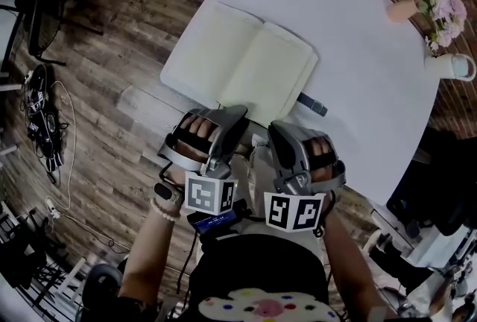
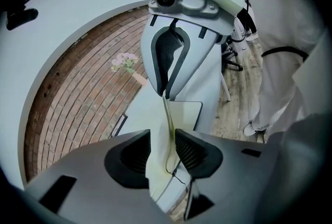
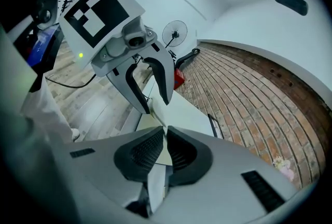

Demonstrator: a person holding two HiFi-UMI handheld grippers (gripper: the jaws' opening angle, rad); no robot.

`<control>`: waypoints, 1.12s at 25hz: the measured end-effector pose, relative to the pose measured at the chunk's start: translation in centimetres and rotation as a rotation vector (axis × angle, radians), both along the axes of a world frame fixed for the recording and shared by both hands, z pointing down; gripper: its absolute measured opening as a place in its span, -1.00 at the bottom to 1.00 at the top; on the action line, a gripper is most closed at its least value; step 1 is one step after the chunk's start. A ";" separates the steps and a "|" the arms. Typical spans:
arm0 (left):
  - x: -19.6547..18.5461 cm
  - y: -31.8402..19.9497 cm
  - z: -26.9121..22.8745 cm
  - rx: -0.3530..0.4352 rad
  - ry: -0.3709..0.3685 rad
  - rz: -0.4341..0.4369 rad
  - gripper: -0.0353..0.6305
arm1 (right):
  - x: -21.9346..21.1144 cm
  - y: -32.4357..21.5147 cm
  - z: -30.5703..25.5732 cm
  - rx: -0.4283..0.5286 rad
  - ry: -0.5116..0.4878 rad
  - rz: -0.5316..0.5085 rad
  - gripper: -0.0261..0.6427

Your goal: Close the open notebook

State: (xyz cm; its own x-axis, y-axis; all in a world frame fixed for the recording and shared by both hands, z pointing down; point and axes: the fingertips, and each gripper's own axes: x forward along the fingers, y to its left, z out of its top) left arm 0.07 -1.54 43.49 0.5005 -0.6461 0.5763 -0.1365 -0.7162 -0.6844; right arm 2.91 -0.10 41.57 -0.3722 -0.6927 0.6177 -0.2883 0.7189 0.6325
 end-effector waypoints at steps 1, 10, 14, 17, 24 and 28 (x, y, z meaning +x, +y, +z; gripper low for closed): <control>0.0 0.1 -0.1 -0.004 -0.002 0.007 -0.45 | -0.1 0.0 -0.2 0.004 -0.003 -0.002 -0.78; 1.5 -0.1 -0.8 0.035 0.012 0.005 -0.45 | -0.9 -0.1 -1.3 0.030 -0.026 -0.025 -0.78; 1.5 -0.4 -0.9 0.010 0.027 -0.009 -0.76 | -1.2 -0.1 -1.7 -0.005 -0.091 -0.022 -0.78; 1.0 -0.6 -1.6 -0.046 0.108 -0.062 -0.79 | -1.5 0.2 -2.6 -0.077 -0.236 0.015 -0.77; -2.6 -2.5 -4.1 -0.195 0.437 -0.320 -0.80 | 1.0 -0.5 -4.9 -0.144 -0.459 0.203 -0.77; -5.4 -4.2 -4.9 -0.246 0.620 -0.468 -0.80 | 2.6 -0.3 -4.5 -0.152 -0.444 0.250 -0.78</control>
